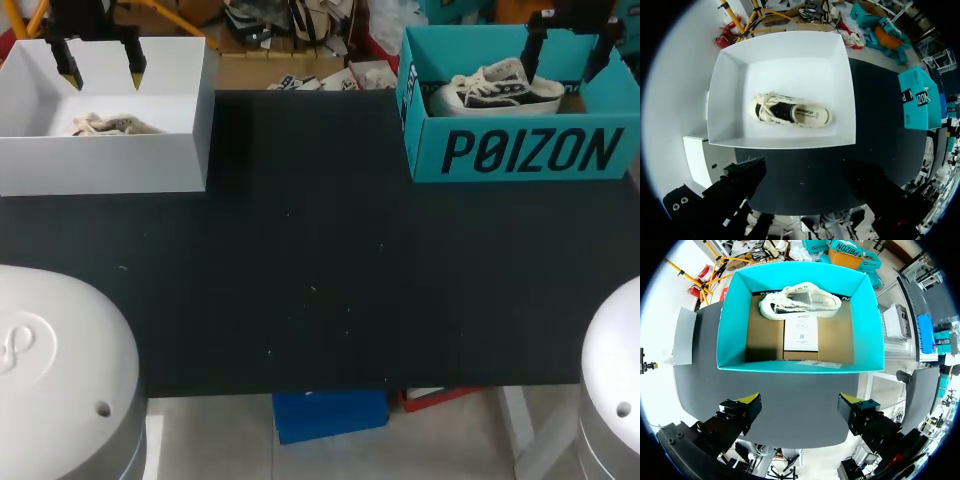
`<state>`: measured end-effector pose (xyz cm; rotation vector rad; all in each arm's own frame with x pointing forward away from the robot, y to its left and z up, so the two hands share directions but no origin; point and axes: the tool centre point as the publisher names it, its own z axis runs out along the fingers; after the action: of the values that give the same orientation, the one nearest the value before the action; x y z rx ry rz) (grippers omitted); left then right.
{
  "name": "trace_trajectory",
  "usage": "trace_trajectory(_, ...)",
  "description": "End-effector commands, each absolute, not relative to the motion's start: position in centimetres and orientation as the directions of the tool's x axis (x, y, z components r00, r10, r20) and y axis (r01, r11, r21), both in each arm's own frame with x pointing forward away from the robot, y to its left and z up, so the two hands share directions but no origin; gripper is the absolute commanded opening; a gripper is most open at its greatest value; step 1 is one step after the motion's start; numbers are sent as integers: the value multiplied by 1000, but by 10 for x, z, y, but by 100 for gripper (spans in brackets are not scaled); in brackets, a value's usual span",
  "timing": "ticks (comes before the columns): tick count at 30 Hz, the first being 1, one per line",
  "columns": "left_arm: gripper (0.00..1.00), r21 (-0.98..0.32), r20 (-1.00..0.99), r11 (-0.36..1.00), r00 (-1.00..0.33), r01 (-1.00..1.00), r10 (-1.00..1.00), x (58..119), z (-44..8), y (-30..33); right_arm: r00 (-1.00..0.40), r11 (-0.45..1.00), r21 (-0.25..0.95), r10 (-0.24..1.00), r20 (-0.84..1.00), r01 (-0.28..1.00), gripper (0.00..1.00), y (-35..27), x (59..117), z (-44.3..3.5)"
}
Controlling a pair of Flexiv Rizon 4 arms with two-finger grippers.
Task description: Take the shoe out of the shoebox, open the shoe tongue, remove and reinsert the insole, then place the shoe into the shoebox
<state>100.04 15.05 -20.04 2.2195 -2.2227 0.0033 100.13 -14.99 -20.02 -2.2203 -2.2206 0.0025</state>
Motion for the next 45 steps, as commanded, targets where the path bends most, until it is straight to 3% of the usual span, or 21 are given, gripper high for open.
trace_trajectory(1, 100, -1, 2, 1, -1, -1000, -1000, 1000, -200, 151, -31, 31, -7, 999, -10, 1000, 100, -151, 1002, -200)
trace_trajectory(6, 100, -1, 2, 1, -1, -1000, -1000, 1000, -200, 151, -259, 259, 66, 966, -12, 963, 100, -157, 1005, -192)
trace_trajectory(10, 100, -1, 2, 1, -1, -1000, -1000, 1000, -200, 151, -500, 495, 135, 866, 6, 858, 100, -157, 1005, -184)
trace_trajectory(14, 100, -1, 2, 1, -1, -1000, -1000, 1000, -200, 151, -756, 748, 152, 655, -9, 646, 100, -154, 1001, -175)
trace_trajectory(18, 100, -1, 2, 1, -1, -1000, -1000, 1000, -200, 151, -958, 959, -18, 281, -65, 282, 100, -153, 986, -175)
trace_trajectory(34, 100, -1, 2, 1, -1, -1000, -1000, 1000, -200, 151, -958, 959, -18, 281, -65, 282, 100, -153, 986, -175)
trace_trajectory(45, 100, -1, 2, 1, -1, -1000, -1000, 1000, -200, 151, -991, 996, -44, 78, -105, 83, 100, -147, 1034, -195)
